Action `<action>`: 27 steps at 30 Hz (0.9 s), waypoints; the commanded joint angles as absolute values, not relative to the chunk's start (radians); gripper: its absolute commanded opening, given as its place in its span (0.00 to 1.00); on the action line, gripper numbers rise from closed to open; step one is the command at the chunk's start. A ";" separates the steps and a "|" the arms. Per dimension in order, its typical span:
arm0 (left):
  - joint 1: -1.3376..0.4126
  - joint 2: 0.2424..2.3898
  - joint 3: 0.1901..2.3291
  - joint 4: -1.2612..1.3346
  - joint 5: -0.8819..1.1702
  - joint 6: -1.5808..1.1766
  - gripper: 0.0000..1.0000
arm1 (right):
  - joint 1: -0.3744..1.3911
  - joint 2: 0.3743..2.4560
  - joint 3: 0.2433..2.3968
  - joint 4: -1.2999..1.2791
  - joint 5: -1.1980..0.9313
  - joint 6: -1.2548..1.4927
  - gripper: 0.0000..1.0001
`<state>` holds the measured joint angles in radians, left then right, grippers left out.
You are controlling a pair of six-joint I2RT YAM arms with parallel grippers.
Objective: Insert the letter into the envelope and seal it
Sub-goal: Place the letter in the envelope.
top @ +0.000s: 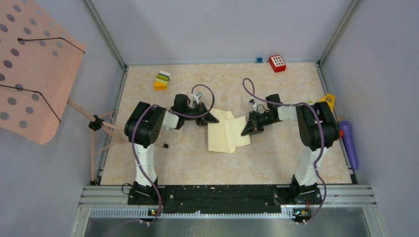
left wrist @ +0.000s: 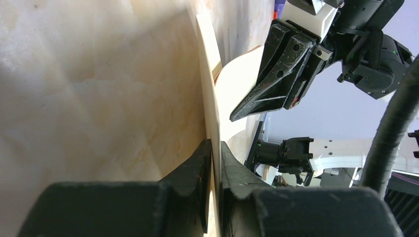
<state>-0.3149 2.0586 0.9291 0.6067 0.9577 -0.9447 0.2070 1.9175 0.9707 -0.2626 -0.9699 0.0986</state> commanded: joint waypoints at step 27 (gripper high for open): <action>-0.311 2.056 0.937 0.714 1.013 -0.986 0.15 | 0.206 1.898 1.004 -0.034 -1.050 0.219 0.00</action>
<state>-0.3084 2.0586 0.9291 0.6724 0.9878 -0.9932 0.2066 1.9175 1.0000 -0.1455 -1.0256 0.1890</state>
